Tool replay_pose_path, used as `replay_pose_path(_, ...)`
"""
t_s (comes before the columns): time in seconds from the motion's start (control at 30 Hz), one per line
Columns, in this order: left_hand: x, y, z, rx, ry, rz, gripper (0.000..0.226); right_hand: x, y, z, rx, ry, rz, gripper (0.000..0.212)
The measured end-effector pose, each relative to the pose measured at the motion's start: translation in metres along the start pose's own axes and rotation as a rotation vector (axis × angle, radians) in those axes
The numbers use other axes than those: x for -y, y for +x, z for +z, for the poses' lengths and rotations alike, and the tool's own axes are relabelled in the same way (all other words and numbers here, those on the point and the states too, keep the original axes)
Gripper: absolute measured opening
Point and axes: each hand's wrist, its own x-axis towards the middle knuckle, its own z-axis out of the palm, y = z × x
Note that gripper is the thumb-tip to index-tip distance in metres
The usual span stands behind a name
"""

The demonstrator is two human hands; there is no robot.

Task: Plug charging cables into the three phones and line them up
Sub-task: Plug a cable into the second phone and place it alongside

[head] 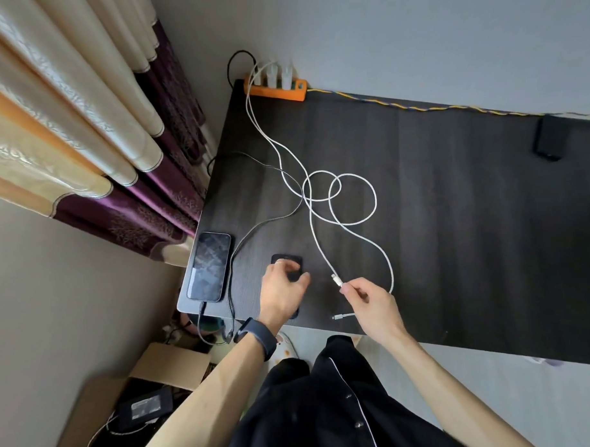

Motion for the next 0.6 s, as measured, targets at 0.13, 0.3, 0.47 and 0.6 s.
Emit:
replay_pose_path(0.13,0.035,0.008,0.004,-0.076,0.231,-0.207,0.073,-0.009,-0.004,0.007,-0.001,-0.046,0.022,0.017)
replay_pose_path(0.3,0.038,0.011,0.022,-0.121,0.313,-0.236,0.086,-0.007,-0.011,0.016,0.014,-0.082,-0.014,0.017)
replay_pose_path(0.47,0.031,0.017,0.029,-0.12,0.329,-0.35,0.092,-0.009,-0.013,0.019,0.028,-0.076,0.011,0.016)
replay_pose_path(0.6,0.035,0.025,0.021,-0.083,0.173,-0.342,0.06,-0.012,-0.013,0.013,0.003,-0.076,0.032,0.018)
